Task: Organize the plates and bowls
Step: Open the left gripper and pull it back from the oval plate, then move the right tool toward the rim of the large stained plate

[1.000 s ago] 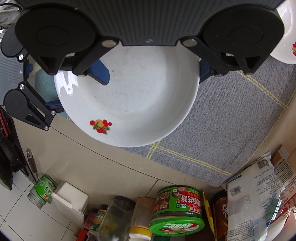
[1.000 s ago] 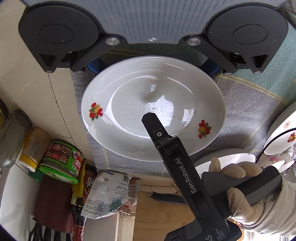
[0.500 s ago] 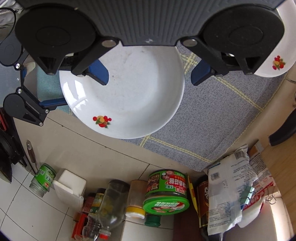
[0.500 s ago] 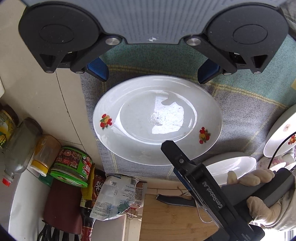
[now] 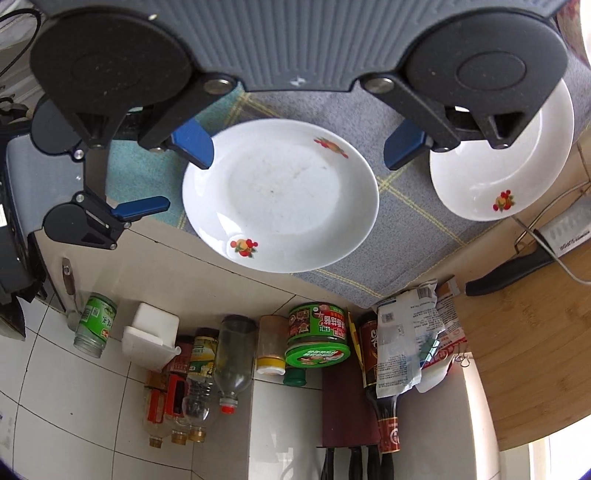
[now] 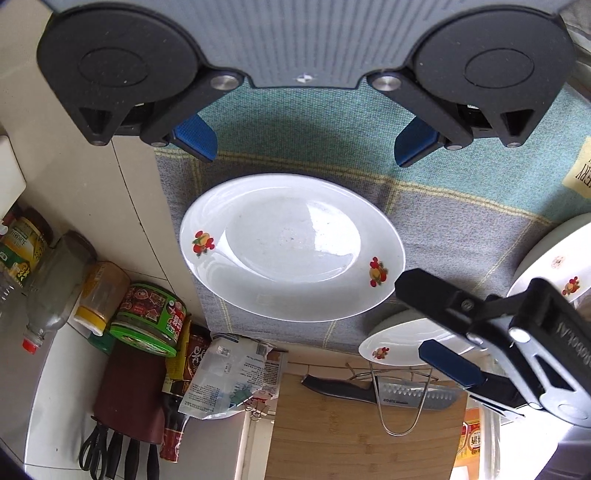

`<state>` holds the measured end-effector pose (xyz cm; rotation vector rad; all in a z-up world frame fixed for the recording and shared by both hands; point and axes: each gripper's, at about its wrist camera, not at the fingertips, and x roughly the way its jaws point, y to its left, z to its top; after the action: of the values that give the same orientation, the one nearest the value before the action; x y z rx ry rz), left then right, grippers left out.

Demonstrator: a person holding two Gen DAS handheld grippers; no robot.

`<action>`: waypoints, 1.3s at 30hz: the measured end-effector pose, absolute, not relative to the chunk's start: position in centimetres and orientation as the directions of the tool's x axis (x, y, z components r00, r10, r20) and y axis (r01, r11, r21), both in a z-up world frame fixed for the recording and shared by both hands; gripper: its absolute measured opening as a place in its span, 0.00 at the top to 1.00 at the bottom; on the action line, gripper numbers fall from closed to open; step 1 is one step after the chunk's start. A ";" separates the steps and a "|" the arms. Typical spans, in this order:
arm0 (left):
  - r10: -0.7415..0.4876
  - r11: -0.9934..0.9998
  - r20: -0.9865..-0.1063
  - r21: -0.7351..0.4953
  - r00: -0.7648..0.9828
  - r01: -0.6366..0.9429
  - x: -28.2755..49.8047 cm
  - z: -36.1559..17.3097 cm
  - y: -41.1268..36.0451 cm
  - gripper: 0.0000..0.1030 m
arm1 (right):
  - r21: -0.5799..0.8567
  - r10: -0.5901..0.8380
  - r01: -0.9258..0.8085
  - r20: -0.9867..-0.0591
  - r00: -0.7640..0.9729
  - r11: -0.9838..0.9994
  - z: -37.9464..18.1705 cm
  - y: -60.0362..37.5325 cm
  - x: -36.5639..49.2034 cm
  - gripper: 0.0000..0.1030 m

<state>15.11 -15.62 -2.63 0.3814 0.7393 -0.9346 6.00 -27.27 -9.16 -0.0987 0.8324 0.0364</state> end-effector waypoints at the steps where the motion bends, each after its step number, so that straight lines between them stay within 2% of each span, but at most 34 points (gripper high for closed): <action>1: -0.582 0.564 -0.716 -0.014 0.386 0.825 14.5 -2.6 -15.3 0.05 | -0.074 -0.001 -0.080 -0.740 0.672 0.994 -9.2 -27.0 5.9 0.00; 7: -0.551 0.656 -0.700 -0.025 0.455 0.754 11.6 -2.7 -13.1 0.05 | -0.047 0.060 -0.144 -0.748 0.661 0.989 -9.5 -25.6 5.3 0.00; 16: -0.431 0.776 -0.691 0.044 0.580 0.629 8.3 -2.8 -8.8 0.05 | -0.003 0.169 -0.261 -0.756 0.632 0.965 -10.1 -23.2 5.6 0.00; 22: -0.388 0.819 -0.692 0.044 0.609 0.573 7.1 -2.7 -5.1 0.05 | 0.035 0.218 -0.296 -0.758 0.615 0.955 -9.8 -20.6 6.4 0.00; 39: -0.372 0.829 -0.686 0.058 0.626 0.556 6.3 -3.4 6.5 0.04 | -0.040 0.135 -0.249 -0.754 0.644 0.968 -6.8 -12.5 8.6 0.00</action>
<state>6.32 6.50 -3.39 0.2766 0.7172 -0.5401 8.63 -12.46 -6.76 -0.1447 0.8445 0.2194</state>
